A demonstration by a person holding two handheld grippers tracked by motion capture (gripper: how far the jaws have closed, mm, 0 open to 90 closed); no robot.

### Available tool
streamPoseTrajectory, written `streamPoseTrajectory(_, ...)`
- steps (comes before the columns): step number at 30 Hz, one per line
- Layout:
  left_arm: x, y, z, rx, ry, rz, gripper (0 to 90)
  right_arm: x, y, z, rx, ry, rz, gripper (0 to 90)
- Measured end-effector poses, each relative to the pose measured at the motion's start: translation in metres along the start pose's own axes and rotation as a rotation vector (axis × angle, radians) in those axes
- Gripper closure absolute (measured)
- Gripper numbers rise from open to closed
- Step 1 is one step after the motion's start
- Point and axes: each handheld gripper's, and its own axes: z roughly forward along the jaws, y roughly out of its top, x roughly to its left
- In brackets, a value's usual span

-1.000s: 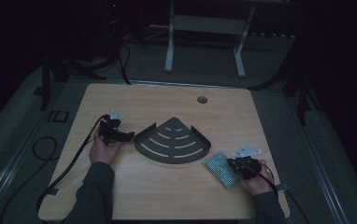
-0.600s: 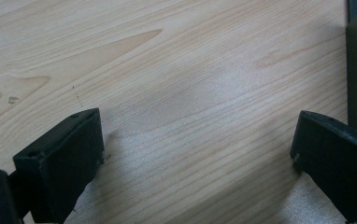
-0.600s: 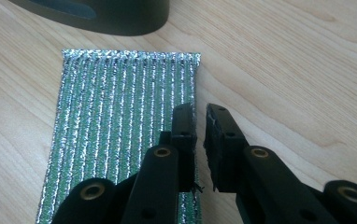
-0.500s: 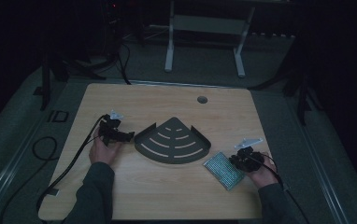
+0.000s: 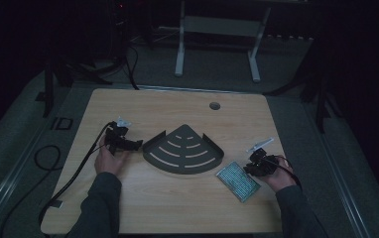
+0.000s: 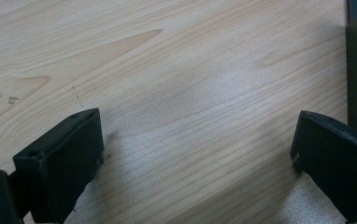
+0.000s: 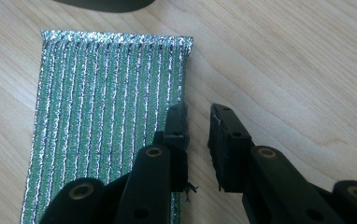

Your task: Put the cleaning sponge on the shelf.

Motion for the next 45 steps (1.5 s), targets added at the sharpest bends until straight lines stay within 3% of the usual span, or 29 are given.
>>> streamPoseTrajectory(19, 0.0, 0.0, 0.0, 0.0, 0.0, 0.0, 3.1, -0.005, 0.021, -0.004, 0.122, 0.101, -0.028, 74.4)
streamPoseTrajectory(31, 0.0, 0.0, 0.0, 0.0, 0.0, 0.0, 3.1, -0.005, 0.026, 0.009, 0.209, 0.134, -0.04, 74.0)
streamPoseTrajectory(43, 0.0, 0.0, 0.0, 0.0, 0.0, 0.0, 3.1, -0.018, 0.023, 0.015, 0.224, 0.228, 0.077, 79.1)
streamPoseTrajectory(45, 0.0, 0.0, 0.0, 0.0, 0.0, 0.0, 3.1, -0.024, 0.022, 0.017, 0.227, 0.268, 0.117, 80.6)
